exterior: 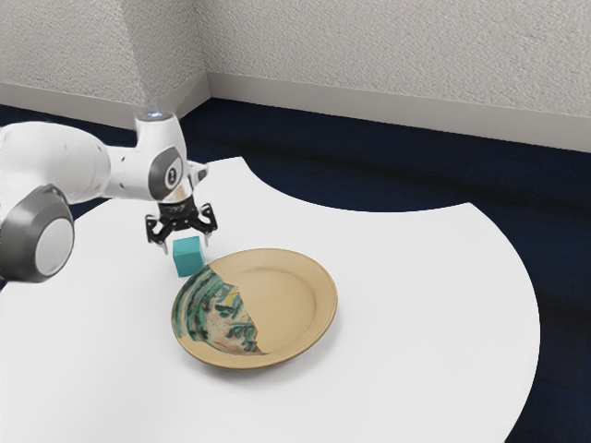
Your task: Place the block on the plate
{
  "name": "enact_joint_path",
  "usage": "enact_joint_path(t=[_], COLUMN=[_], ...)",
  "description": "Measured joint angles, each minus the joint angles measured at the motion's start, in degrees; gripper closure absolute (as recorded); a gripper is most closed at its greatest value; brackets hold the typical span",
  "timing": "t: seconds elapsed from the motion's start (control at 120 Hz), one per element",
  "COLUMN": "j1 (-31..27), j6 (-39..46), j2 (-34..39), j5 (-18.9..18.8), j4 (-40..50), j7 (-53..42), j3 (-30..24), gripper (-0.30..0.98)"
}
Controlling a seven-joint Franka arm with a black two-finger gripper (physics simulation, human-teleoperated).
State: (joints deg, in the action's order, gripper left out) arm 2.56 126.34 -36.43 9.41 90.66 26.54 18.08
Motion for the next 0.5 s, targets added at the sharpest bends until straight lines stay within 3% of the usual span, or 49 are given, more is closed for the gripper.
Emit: enact_joint_path(t=[0.325, 0.5], j1=[-1.6, -1.9], j6=[2.3, 2.5], j2=[-2.0, -1.8], j5=[-1.1, -1.3], j4=[-0.5, -0.1], j7=[3.8, 5.1], j3=[-1.9, -2.7], gripper=[0.01, 0.13])
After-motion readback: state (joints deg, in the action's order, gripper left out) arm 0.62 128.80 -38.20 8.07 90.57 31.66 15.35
